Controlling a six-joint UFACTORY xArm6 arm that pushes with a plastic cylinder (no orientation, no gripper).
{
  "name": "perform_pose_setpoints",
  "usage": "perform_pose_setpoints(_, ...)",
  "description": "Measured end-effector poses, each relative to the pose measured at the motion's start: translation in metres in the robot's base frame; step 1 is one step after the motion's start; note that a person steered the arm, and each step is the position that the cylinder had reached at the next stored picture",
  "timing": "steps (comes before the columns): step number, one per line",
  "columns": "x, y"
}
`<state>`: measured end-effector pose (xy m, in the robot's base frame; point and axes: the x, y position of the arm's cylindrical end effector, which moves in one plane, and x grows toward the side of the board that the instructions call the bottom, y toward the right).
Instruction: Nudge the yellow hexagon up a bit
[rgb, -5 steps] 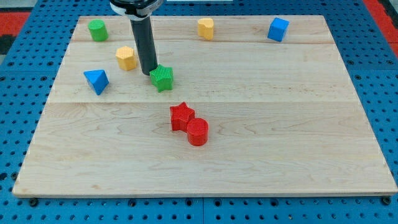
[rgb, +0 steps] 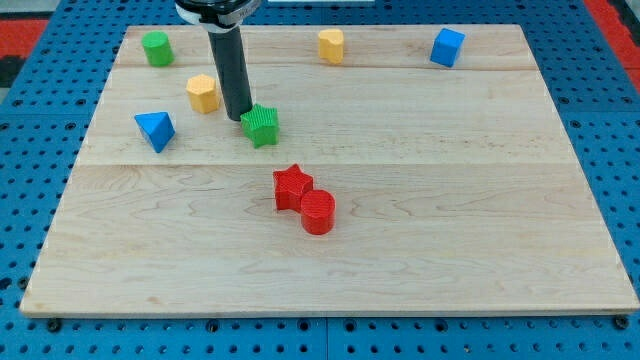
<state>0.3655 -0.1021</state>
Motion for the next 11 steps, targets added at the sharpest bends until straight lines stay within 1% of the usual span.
perform_pose_setpoints(6, 0.0, -0.028)
perform_pose_setpoints(9, 0.0, -0.056)
perform_pose_setpoints(11, 0.0, -0.091)
